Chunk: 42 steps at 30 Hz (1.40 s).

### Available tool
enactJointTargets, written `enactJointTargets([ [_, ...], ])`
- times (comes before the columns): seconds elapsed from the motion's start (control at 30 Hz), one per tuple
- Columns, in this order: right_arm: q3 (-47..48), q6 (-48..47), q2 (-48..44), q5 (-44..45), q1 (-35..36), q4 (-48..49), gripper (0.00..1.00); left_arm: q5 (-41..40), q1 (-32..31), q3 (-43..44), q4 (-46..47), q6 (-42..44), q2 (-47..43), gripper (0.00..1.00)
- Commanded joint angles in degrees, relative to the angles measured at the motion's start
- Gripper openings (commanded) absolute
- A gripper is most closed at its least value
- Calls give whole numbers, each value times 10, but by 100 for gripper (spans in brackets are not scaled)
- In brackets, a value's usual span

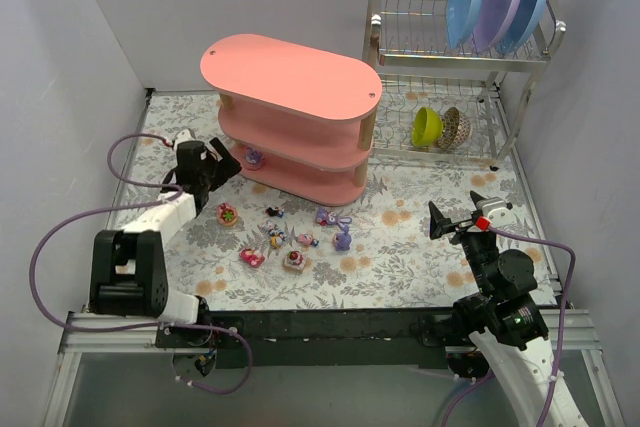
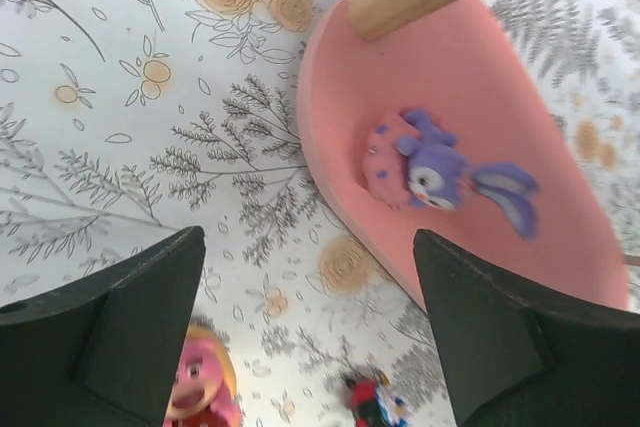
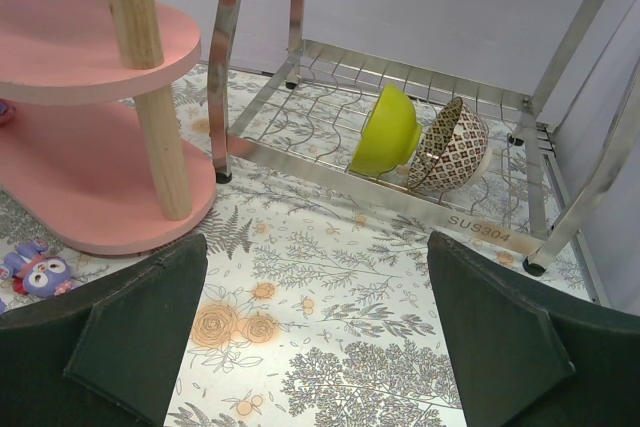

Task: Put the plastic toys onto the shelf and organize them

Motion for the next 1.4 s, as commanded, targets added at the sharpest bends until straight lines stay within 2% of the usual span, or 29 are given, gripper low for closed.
enactJointTargets([
  [0.0, -1, -1, -116, 7, 2, 29, 98, -10, -9, -30, -62, -9, -112, 86],
  [0.2, 0, -2, -117, 2, 2, 27, 98, -28, -87, -56, -138, -19, -232, 92],
  [0.33, 1, -1, -117, 1, 2, 27, 98, -50, -201, -65, -177, -36, -268, 94],
  [0.5, 1, -1, -117, 0, 2, 26, 98, -43, -315, -58, -181, -41, -260, 94],
  [0.63, 1, -1, -117, 1, 2, 26, 98, -3, -403, -30, -173, -30, -215, 94],
  [0.83, 1, -2, -117, 1, 3, 25, 98, 98, -460, 14, -138, -1, -127, 88],
  [1.0, 2, -3, -117, -1, 2, 25, 98, 172, -472, 36, -110, 35, -68, 83],
  [1.03, 2, -2, -117, -1, 2, 24, 98, 182, -472, 36, -94, 45, -63, 78],
  [1.13, 2, -3, -117, 0, 2, 23, 98, 202, -472, 39, -76, 59, -51, 70],
  [1.37, 3, -2, -117, -2, 3, 24, 98, 208, -472, 44, -64, 82, -20, 64],
])
